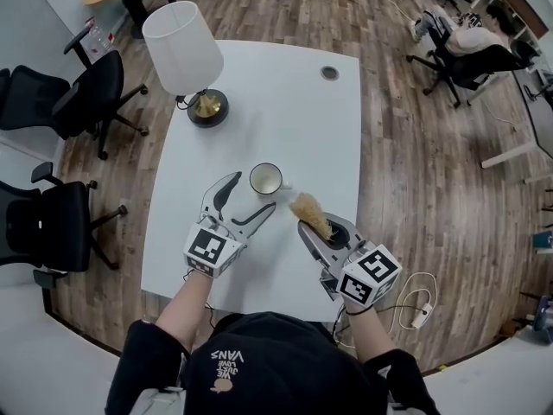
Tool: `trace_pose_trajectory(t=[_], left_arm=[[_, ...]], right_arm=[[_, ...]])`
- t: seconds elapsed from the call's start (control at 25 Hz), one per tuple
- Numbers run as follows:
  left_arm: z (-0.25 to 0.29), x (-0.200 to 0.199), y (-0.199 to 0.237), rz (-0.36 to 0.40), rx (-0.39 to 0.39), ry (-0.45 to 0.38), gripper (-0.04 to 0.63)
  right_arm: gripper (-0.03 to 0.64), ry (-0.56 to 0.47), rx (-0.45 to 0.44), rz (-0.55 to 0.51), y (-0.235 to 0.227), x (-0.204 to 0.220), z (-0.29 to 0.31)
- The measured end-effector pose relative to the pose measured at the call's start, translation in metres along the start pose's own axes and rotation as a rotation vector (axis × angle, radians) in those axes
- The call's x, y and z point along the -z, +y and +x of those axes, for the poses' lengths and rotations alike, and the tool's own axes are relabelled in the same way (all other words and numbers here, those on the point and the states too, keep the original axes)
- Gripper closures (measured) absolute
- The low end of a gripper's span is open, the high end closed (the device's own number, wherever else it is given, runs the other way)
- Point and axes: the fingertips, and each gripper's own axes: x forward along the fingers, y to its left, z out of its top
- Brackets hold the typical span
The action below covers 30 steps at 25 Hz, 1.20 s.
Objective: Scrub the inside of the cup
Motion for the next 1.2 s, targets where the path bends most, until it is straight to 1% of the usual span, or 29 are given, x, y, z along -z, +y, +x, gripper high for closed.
trace_pose_trajectory(t=[0.04, 0.08, 0.2, 0.32, 0.48, 0.6, 0.72, 0.92, 1.2], left_arm=[[-0.007, -0.005, -0.005, 0.004, 0.009, -0.002, 0.202], [-0.015, -0.01, -0.011, 0.007, 0.016, -0.004, 0.221], [-0.035, -0.021, -0.022, 0.018, 0.018, -0.017, 0.334], [-0.052, -0.028, -0.032, 0.038, 0.019, -0.019, 0.395], [-0.072, -0.039, -0.048, 0.05, 0.02, -0.037, 0.479], [-0.085, -0.046, -0.055, 0.044, 0.014, -0.045, 0.525], [-0.098, -0.048, -0.062, 0.049, -0.013, -0.03, 0.556], [-0.112, -0.049, -0.075, 0.04, -0.013, -0.041, 0.583], [-0.129, -0.043, -0.085, 0.019, -0.014, -0.037, 0.584]], right_arm=[[0.517, -0.006, 0.003, -0.004, 0.002, -0.002, -0.001], [0.517, -0.011, 0.006, -0.008, 0.005, -0.003, -0.003], [0.517, -0.026, 0.009, -0.032, 0.014, -0.006, -0.006], [0.517, -0.04, 0.005, -0.051, 0.026, -0.006, -0.009], [0.517, -0.052, 0.023, -0.073, 0.038, -0.006, -0.017], [0.517, -0.062, 0.027, -0.093, 0.045, -0.006, -0.021], [0.517, -0.068, 0.031, -0.1, 0.053, -0.002, -0.026], [0.517, -0.075, 0.029, -0.097, 0.065, 0.001, -0.034], [0.517, -0.045, 0.027, -0.118, 0.081, 0.019, -0.037]])
